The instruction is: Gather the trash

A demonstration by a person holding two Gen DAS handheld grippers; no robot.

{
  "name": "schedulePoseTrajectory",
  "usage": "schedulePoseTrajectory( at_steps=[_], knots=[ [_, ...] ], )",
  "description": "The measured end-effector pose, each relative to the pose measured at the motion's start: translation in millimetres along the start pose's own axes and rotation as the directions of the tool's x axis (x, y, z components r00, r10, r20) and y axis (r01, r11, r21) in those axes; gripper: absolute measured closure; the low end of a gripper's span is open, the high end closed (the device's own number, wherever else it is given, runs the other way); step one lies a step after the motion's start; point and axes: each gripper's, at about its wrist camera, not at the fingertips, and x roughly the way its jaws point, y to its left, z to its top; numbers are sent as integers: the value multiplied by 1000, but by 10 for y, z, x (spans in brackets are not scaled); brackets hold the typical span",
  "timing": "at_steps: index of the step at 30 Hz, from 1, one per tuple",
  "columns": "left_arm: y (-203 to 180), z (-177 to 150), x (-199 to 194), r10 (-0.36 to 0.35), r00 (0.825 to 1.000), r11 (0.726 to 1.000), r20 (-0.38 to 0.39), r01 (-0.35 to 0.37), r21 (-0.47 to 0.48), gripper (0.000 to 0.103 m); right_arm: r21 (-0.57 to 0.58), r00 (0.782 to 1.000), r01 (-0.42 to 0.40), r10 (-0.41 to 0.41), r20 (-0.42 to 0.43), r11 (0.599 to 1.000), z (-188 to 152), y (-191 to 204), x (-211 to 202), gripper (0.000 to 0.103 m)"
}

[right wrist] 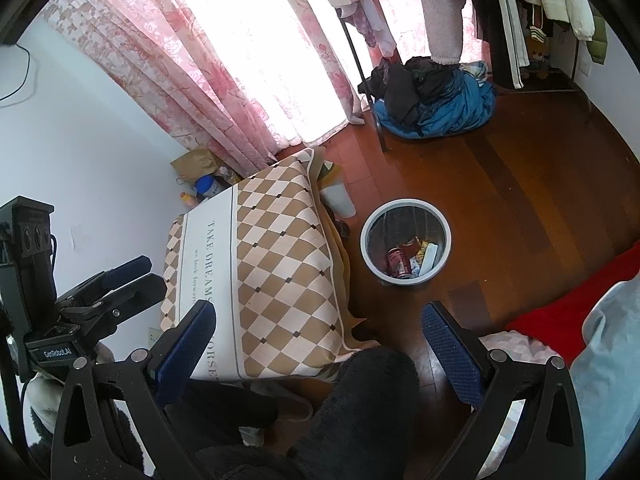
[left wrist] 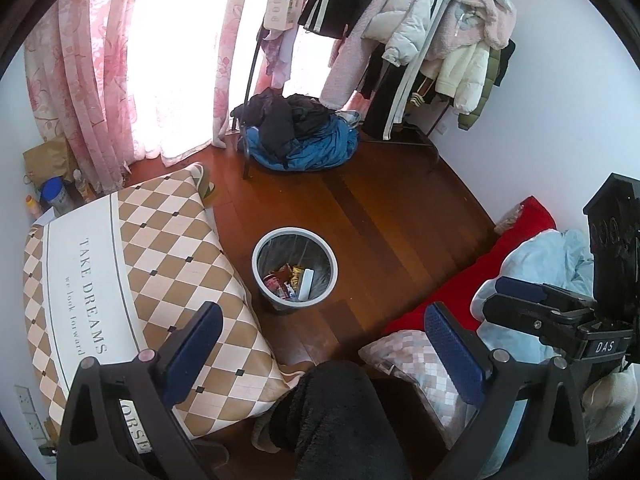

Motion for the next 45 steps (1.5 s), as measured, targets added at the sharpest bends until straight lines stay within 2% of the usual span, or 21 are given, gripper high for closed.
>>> schedulePoseTrajectory(
  at_steps=[32, 45],
  knots=[
    [75, -48, -73, -15, 1000, 1000, 5, 15, -10, 0, -36, 1000, -1, 1, -19, 999, -35, 153, 10, 0],
    [14, 29, -147, -13, 1000, 1000, 12, 13, -15, 0, -42, 1000, -3, 2, -23, 999, -28, 168, 1, 0]
  ],
)
